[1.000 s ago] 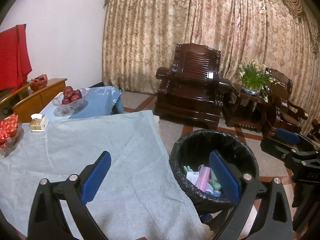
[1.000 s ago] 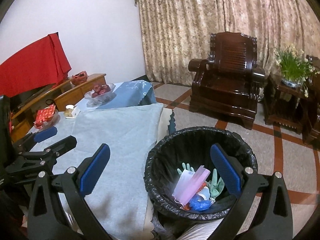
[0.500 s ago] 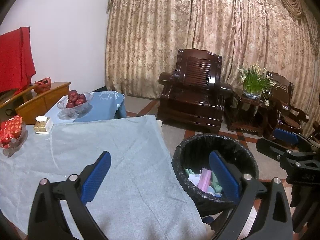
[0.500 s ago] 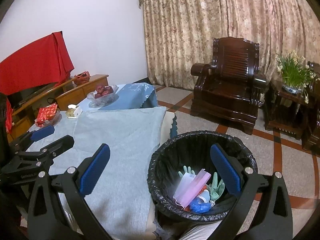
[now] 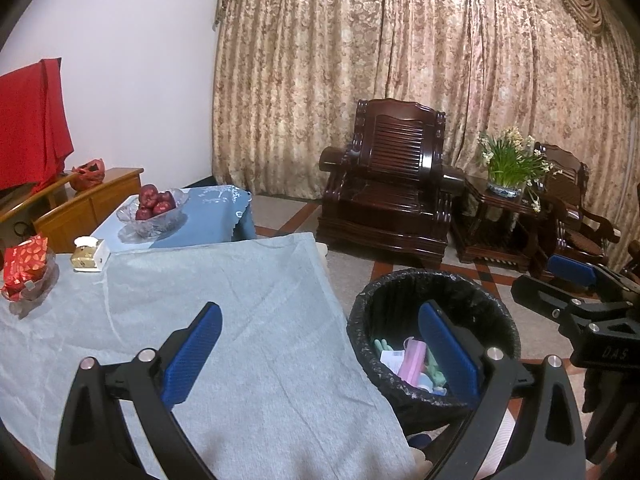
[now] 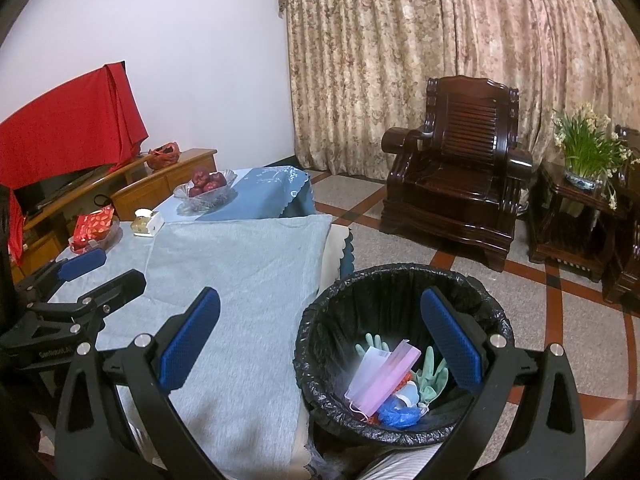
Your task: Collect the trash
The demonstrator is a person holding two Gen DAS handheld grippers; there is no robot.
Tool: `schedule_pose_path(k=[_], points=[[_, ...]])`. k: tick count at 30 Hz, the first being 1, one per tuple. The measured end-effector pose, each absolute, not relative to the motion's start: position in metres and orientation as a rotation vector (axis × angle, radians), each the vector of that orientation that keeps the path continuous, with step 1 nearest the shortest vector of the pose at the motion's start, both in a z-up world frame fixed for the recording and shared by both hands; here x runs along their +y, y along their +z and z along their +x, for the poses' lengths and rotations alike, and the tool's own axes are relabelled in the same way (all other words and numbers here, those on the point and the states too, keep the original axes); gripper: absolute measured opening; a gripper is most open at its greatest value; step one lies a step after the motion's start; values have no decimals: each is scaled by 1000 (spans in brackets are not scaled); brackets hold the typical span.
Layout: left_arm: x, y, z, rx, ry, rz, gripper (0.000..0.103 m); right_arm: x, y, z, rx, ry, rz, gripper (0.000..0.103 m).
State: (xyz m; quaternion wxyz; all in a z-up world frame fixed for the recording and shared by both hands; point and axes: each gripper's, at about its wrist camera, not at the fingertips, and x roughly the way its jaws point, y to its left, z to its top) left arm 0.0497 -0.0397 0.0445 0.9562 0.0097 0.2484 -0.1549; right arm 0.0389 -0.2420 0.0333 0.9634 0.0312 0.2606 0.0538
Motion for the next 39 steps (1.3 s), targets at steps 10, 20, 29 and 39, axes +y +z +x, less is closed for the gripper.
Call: schedule_pose_path(k=[10, 20, 29, 39], points=[[-40, 45, 50, 505, -314, 20, 97, -242, 35, 40, 527, 111, 61, 98], [-40, 45, 50, 504, -314, 22, 97, -240, 35, 40, 528, 109, 61, 98], [-40, 45, 50, 504, -314, 23, 97, -240, 35, 40, 528, 109, 60, 98], [-38, 46, 50, 506, -314, 23, 97, -240, 35, 40, 528, 110, 60, 98]])
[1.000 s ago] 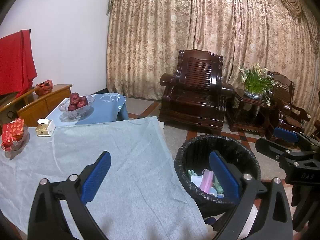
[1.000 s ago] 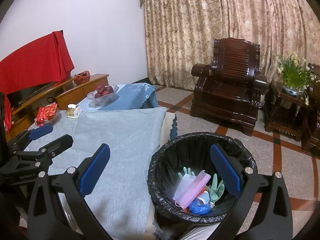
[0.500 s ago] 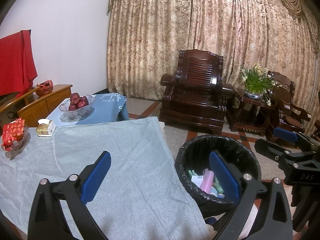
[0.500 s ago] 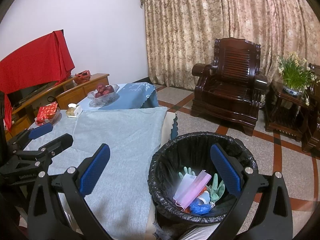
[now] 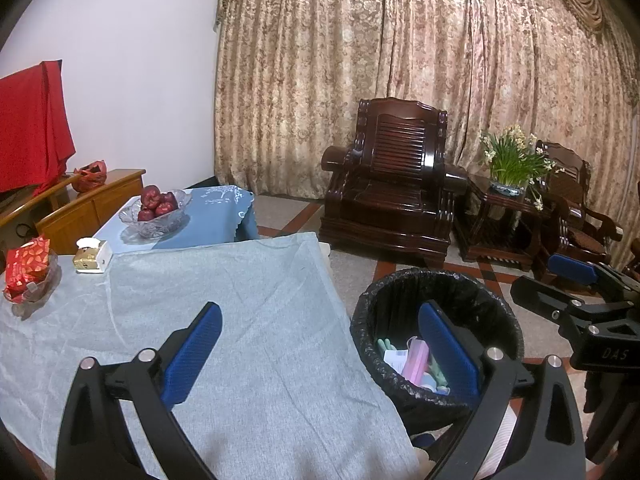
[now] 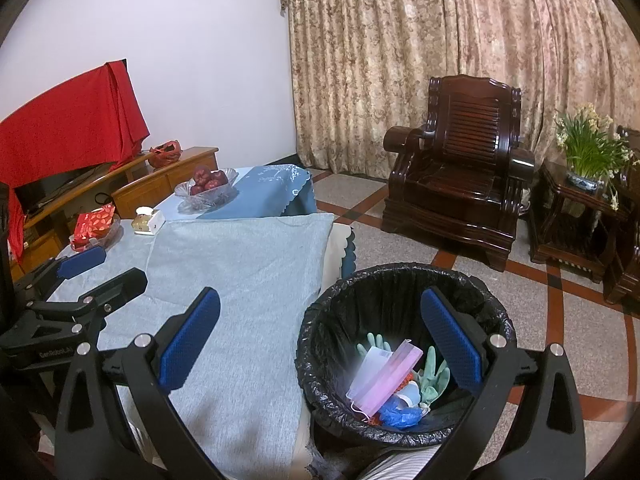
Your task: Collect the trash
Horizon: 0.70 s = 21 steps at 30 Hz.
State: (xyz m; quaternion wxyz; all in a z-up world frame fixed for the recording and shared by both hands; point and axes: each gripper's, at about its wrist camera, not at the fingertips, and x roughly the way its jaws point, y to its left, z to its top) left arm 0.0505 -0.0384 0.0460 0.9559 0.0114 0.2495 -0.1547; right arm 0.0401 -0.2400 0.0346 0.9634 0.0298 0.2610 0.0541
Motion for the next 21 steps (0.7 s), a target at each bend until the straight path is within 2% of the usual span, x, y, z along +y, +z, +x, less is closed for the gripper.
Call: schedule_pose_path(k=[21], points=[[-39, 48, 50, 512, -315, 21, 97, -240, 35, 41, 533, 111, 60, 98]])
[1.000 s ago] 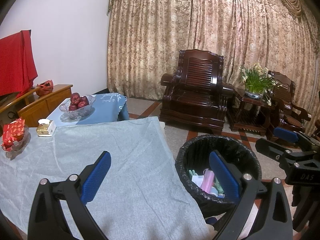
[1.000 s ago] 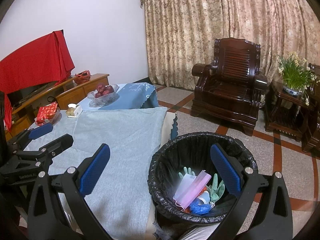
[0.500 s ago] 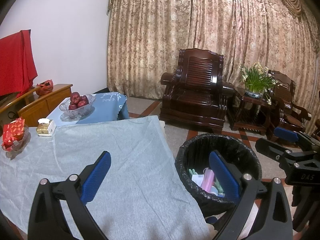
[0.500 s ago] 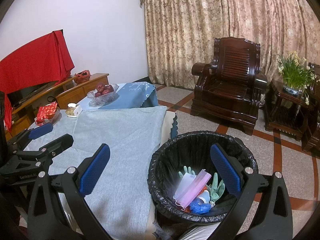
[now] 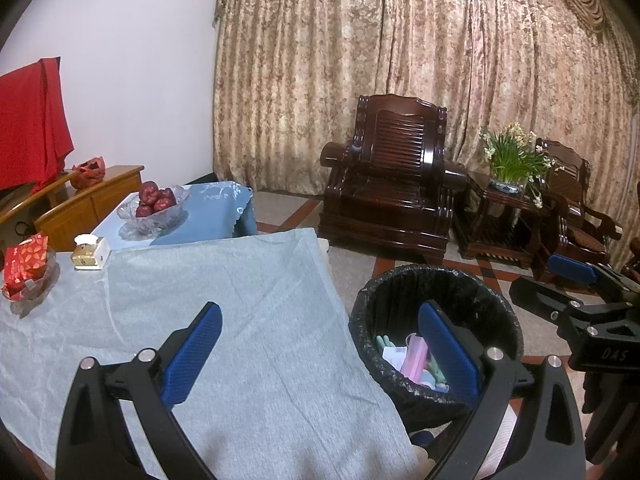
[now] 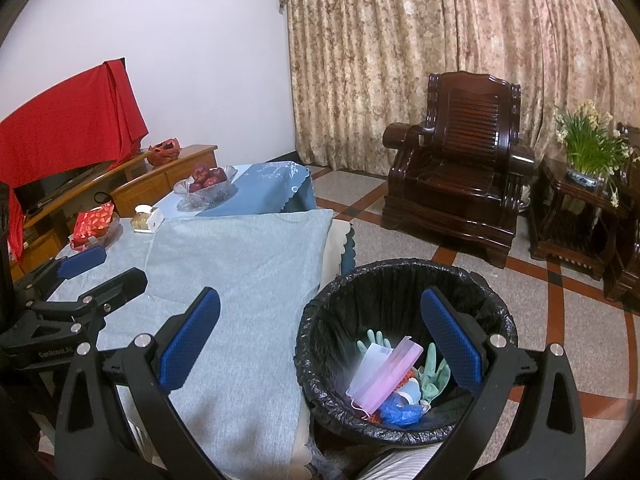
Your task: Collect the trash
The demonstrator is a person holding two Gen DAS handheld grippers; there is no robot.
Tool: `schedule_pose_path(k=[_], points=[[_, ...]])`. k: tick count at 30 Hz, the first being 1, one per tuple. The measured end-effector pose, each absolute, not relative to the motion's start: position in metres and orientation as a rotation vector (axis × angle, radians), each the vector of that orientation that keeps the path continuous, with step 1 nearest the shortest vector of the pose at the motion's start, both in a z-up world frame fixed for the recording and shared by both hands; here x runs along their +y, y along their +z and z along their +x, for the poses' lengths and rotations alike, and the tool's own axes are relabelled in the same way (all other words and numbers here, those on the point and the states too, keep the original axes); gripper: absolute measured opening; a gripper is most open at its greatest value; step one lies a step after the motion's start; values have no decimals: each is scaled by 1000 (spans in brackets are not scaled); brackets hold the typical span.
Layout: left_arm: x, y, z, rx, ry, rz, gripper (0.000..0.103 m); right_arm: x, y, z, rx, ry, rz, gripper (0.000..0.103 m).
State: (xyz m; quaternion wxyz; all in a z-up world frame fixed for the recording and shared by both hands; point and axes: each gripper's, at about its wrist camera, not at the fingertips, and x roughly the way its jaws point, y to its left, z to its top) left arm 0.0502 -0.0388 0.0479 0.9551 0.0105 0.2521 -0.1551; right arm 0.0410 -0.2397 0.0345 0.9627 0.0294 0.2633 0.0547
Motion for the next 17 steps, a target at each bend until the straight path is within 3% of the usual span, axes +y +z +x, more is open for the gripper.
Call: schedule_pose_path(k=[17], points=[[-30, 43, 49, 523, -310, 24, 97, -241, 26, 41, 541, 111, 62, 98]])
